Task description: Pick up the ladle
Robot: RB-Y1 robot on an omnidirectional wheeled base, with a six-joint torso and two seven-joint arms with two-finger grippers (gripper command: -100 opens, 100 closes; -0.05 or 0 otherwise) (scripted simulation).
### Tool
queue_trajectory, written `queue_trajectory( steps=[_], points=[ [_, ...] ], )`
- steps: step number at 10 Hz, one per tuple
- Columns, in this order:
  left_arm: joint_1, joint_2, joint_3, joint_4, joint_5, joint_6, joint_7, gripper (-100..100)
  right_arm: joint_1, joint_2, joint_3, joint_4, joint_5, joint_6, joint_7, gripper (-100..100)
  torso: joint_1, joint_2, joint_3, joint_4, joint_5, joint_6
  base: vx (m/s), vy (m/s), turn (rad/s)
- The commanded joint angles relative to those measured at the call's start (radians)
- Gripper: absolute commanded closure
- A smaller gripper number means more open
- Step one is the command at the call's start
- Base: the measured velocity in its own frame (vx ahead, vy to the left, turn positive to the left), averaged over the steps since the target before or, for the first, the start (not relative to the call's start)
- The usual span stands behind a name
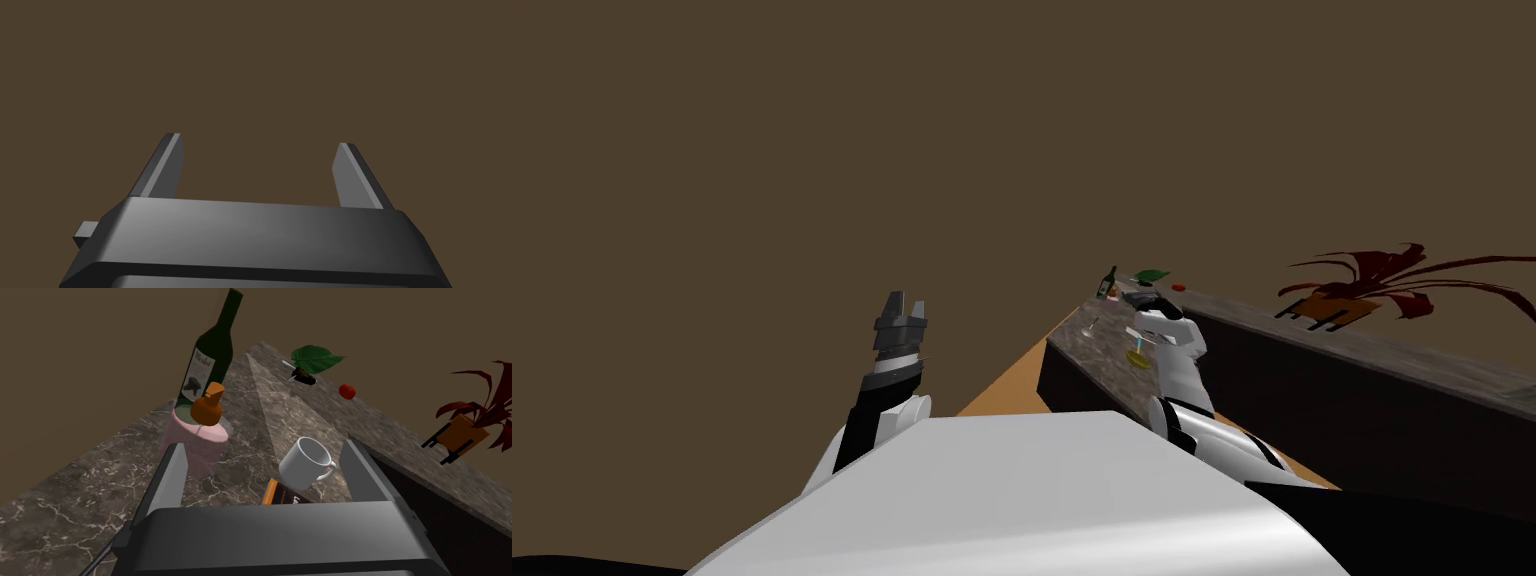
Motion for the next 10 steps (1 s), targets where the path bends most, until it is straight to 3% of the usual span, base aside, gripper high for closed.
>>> queue_trajectory(
  steps=[1, 2, 4, 5, 7, 8, 10],
  points=[
    [0.0, 0.0, 0.0, 0.0, 0.0, 0.0, 0.0, 0, -0.016, -0.001, -0.004, 0.027, 0.007, 0.032, -0.018, -100, 0.0, 0.0, 0.0, 0.0, 0.0, 0.0, -0.014, -0.035, -0.015],
    [0.0, 0.0, 0.0, 0.0, 0.0, 0.0, 0.0, 0, -0.054, -0.022, -0.038, 0.063, 0.011, 0.073, -0.064, -100, 0.001, 0.0, 0.0, 0.0, 0.0, 0.0, -0.028, -0.045, 0.252],
    [0.0, 0.0, 0.0, 0.0, 0.0, 0.0, 0.0, 0, -0.054, -0.022, -0.038, 0.088, 0.011, 0.108, -0.084, -100, 0.0, 0.0, 0.0, 0.0, 0.0, 0.0, -0.02, -0.047, 0.082],
    [0.0, 0.0, 0.0, 0.0, 0.0, 0.0, 0.0, 0, -0.09, -0.043, -0.072, 0.133, 0.015, 0.147, -0.129, -100, 0.001, -0.001, 0.0, 0.0, 0.0, 0.001, -0.027, -0.049, 0.237],
    [0.0, 0.0, 0.0, 0.0, 0.0, 0.0, 0.0, 0, -0.09, -0.043, -0.072, 0.149, 0.015, 0.185, -0.149, -100, 0.0, 0.0, 0.0, 0.0, 0.0, 0.0, -0.017, -0.042, 0.08],
    [0.0, 0.0, 0.0, 0.0, 0.0, 0.0, 0.0, 0, -0.125, -0.064, -0.106, 0.194, 0.019, 0.224, -0.193, -100, 0.001, -0.001, 0.0, 0.0, 0.0, 0.001, -0.024, -0.045, 0.246],
    [0.0, 0.0, 0.0, 0.0, 0.0, 0.0, 0.0, 0, -0.125, -0.064, -0.106, 0.21, 0.019, 0.262, -0.213, -100, 0.0, 0.0, 0.0, 0.0, 0.0, 0.0, -0.021, -0.041, 0.076]
  ],
)
